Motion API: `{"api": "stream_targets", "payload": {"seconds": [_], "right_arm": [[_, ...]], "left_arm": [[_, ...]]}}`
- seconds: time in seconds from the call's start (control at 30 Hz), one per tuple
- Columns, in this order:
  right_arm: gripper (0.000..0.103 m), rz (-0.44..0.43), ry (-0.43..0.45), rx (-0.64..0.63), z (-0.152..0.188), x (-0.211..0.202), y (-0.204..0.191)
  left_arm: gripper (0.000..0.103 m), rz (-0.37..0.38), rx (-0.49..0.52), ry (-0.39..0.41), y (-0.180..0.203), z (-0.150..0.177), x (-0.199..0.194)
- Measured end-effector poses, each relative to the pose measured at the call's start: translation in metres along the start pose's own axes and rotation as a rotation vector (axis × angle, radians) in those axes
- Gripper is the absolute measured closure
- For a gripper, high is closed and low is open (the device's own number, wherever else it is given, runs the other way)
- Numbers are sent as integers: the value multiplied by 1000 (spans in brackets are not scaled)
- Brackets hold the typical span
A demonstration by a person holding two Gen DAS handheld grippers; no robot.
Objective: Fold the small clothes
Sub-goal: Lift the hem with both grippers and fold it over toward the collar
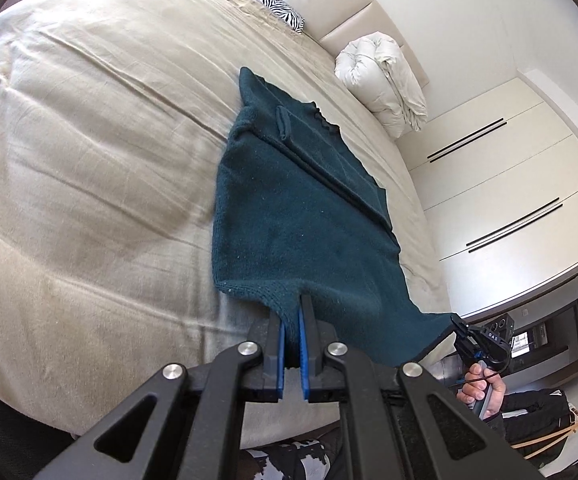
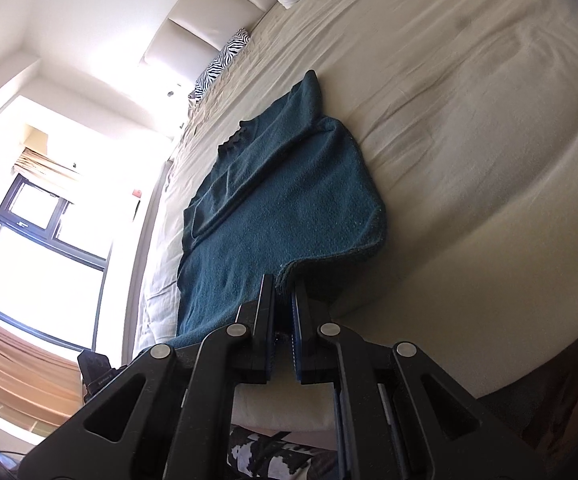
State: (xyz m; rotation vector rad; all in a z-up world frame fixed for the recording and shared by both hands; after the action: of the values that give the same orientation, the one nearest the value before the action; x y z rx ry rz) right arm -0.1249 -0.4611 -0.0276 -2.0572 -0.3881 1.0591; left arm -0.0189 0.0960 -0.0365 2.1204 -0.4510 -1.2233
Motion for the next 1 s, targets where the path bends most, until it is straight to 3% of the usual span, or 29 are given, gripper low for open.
{"api": "stream_targets", "payload": {"seconds": [0.37,0.77,1.0], "right_arm": [[97,-29,39,-11,-36,18,-17],[97,-42,105,-16,-100,46,-33],[97,-2,131,-57,-139,70,-46]], "left_arm": [[96,52,-39,35,10,-31,1],[96,82,-110,61,7,-80,18],[96,108,-169,74,3,-118,34]]}}
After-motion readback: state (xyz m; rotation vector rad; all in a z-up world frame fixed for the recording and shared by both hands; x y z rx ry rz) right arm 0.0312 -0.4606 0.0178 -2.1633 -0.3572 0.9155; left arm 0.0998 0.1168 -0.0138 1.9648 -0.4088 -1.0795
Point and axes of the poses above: each gripper's, at about its wrist camera, not at the fingertips, and x roughly the way its jaws point, y to its right, z to its underside, the point moved 3 cm from there along x, roughly the way its jaws point, and after that the axes turned 3 degrees about -z, right-handed, at the moved point
